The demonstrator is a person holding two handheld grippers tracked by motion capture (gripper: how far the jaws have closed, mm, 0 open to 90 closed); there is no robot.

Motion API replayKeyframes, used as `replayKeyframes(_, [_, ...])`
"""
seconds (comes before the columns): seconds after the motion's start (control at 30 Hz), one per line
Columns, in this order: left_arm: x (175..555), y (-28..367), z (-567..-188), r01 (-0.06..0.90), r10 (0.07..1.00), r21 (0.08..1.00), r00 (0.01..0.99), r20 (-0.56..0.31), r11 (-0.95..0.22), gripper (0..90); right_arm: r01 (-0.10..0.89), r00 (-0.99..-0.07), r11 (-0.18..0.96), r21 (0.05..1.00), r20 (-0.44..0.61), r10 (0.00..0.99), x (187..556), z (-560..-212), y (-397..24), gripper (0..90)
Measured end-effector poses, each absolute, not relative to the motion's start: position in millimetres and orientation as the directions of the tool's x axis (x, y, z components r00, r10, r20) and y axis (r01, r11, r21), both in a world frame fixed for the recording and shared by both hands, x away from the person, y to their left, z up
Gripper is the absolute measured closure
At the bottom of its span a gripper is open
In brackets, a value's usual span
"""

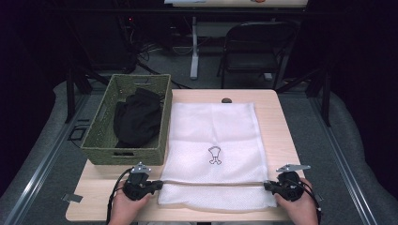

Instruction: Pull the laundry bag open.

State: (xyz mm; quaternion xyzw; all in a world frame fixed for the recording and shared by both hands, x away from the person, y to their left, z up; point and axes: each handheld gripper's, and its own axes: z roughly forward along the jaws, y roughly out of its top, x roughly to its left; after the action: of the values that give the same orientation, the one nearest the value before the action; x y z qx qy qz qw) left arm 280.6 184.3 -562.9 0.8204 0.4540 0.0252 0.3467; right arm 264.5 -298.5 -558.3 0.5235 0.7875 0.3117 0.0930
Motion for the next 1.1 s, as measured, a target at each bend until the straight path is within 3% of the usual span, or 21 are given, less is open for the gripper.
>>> replayKeyframes(0.1, [280.2, 185.2, -561.6, 0.718, 0.762, 0.601, 0.592, -0.261, -0.352, 79.2, 0.764, -0.434, 0.257, 0.591, 0.177, 0.883, 264.2, -557.8, -298.6, 76.4])
replayKeyframes(0.33, [280.7, 186.1, -560.1, 0.699, 0.777, 0.643, 0.578, -0.250, -0.313, 54.4, 0.716, -0.431, 0.259, 0.648, 0.119, 0.895, 266.0, -561.1, -298.8, 46.8])
replayKeyframes(0.43, [280.5, 186.4, -560.0, 0.696, 0.778, 0.650, 0.576, -0.251, -0.306, 51.0, 0.698, -0.430, 0.269, 0.663, 0.089, 0.898, 266.0, -561.3, -298.1, 41.9])
replayKeyframes(1.1, [280.4, 199.1, -547.3, 0.648, 0.796, 0.724, 0.557, -0.237, -0.238, 51.6, 0.560, -0.427, 0.289, 0.776, -0.029, 0.904, 257.9, -544.3, -285.8, 41.4])
